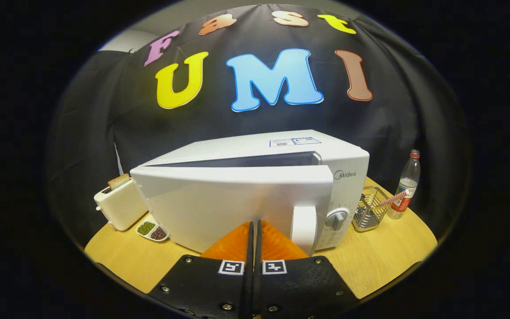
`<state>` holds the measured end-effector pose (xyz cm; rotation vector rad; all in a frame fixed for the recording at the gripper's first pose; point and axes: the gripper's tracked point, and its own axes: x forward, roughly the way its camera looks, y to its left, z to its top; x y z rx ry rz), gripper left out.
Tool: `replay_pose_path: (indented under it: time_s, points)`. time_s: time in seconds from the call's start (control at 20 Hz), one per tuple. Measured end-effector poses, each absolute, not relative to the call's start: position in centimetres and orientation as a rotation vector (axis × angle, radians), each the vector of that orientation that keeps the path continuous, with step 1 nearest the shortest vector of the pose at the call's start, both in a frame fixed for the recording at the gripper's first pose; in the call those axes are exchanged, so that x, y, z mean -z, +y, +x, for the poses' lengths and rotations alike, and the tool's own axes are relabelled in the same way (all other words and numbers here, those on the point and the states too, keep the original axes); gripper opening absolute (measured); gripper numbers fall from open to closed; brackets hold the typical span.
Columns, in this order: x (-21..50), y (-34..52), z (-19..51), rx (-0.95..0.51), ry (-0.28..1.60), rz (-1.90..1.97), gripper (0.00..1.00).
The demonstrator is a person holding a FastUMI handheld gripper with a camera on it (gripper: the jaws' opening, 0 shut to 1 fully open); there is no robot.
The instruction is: Open the microwave, put the food inside, and close the microwave door.
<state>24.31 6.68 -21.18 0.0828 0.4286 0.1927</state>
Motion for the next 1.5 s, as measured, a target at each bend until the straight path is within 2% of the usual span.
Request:
replay_pose_path:
  time_s: [0.6, 0.65, 0.85, 1.5]
  points:
    - [22.1, 6.2, 27.8, -0.147, 0.417, 0.053, 0.01]
    - [22.2, 6.4, 28.2, -0.144, 0.4, 0.032, 0.05]
    - [21.2, 6.6, 27.6, -0.136, 0.389, 0.029, 0.05]
    - [12.1, 5.1, 17.6, -0.078, 0.236, 0.0, 0.05]
